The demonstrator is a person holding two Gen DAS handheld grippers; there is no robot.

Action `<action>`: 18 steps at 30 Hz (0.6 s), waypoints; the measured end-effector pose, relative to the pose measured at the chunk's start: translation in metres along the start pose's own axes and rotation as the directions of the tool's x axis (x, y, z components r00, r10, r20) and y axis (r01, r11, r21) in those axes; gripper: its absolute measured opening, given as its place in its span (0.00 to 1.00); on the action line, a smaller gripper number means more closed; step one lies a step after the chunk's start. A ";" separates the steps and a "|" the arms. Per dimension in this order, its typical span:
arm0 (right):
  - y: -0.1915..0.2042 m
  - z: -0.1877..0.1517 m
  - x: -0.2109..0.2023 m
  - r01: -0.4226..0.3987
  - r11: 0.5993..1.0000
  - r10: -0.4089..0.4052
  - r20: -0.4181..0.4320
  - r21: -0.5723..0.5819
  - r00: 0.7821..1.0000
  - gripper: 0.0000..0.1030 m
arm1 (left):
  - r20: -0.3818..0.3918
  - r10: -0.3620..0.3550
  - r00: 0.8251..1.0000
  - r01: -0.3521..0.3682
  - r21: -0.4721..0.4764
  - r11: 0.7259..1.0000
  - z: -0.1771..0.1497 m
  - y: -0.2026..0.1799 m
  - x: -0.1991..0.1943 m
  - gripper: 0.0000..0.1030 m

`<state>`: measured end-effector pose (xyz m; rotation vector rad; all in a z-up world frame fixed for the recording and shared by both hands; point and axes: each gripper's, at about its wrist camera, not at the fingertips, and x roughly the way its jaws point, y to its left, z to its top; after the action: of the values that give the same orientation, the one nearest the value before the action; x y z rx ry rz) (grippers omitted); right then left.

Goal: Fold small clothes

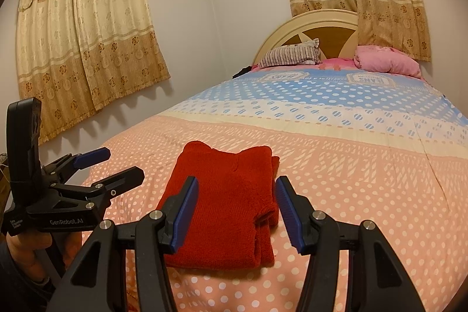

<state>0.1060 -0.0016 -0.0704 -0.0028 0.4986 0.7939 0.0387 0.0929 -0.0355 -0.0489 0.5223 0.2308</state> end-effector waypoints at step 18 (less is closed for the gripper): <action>-0.004 -0.001 -0.002 0.009 1.000 -0.009 0.017 0.019 1.000 0.55 | 0.026 0.031 0.999 -0.031 0.027 0.999 0.005 0.001 -0.004 1.00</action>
<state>0.1068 -0.0062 -0.0714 0.0190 0.4899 0.7795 0.0376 0.0938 -0.0289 -0.0113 0.5011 0.2541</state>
